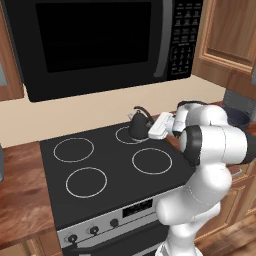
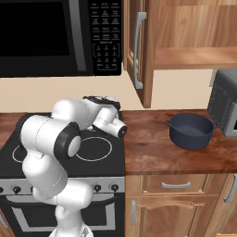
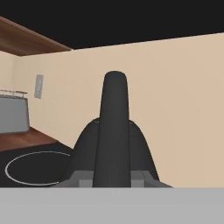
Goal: Pick the kettle from the cabinet and place it on a stove burner. Then pick the pot from the counter and place it on another stove burner. Finally, turn both burners on.
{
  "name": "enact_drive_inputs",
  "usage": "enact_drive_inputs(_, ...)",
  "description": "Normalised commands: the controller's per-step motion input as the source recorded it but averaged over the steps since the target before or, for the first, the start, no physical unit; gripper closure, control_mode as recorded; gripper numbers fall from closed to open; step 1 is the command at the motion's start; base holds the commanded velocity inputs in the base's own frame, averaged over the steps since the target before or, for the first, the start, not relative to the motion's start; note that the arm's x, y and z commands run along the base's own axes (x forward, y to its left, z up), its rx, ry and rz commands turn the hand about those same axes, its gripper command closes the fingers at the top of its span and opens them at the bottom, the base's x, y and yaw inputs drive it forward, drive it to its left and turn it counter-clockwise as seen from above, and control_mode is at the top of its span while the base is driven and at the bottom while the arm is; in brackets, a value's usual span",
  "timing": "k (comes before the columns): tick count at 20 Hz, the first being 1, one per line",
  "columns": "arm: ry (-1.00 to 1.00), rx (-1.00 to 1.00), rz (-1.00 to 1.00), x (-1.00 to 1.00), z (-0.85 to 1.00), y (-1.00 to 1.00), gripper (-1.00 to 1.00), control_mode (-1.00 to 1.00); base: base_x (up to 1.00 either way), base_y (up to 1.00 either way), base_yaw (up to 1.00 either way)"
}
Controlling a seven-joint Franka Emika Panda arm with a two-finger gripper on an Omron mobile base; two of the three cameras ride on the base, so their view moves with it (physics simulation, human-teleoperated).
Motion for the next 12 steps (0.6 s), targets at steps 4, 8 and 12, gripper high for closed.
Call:
enact_drive_inputs(4,0.00,0.00,0.00,0.24,-0.20,0.00,1.00,-1.00,0.00,0.00,0.00)
enact_drive_inputs(8,0.00,0.00,0.00,0.22,-0.17,0.00,1.00,-1.00,0.00,0.00,0.00)
enact_drive_inputs(12,0.00,0.00,0.00,0.22,-0.16,0.01,1.00,-1.00,0.00,0.00,0.00)
